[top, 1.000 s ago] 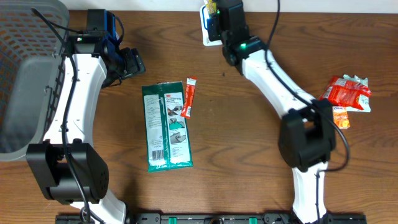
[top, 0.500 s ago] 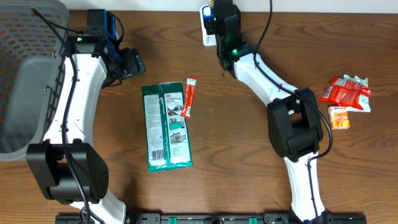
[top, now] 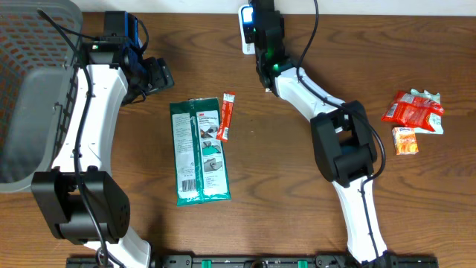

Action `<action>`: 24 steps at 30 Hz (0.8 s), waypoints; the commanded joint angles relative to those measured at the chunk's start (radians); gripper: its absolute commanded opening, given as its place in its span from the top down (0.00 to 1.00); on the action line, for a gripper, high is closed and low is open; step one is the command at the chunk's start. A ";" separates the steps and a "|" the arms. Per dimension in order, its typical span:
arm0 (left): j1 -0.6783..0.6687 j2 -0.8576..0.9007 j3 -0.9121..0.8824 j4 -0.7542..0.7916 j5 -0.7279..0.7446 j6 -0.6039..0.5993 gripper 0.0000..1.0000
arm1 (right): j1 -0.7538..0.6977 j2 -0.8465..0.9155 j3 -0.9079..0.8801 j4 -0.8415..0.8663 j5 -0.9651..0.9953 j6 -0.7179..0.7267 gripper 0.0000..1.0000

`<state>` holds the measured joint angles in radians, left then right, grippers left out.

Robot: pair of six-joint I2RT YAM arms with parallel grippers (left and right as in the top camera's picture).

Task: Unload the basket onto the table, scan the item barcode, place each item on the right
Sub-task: 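Hold the carton against the white scanner with the right gripper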

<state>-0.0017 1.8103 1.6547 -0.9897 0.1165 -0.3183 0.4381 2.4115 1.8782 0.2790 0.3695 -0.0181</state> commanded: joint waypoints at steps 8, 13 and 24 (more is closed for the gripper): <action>0.003 0.000 0.000 -0.004 -0.013 -0.005 0.14 | -0.096 -0.332 0.021 -0.633 -0.314 0.166 0.43; 0.002 0.000 0.000 -0.005 -0.013 -0.005 0.14 | -0.168 -0.327 0.017 -0.878 -0.543 0.237 0.23; 0.002 0.000 0.000 -0.004 -0.013 -0.005 0.14 | -0.162 -0.101 0.003 -0.956 -0.610 0.245 0.21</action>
<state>-0.0017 1.8103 1.6547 -0.9897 0.1165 -0.3183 0.2497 2.2490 1.8900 -0.6907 -0.1955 0.2096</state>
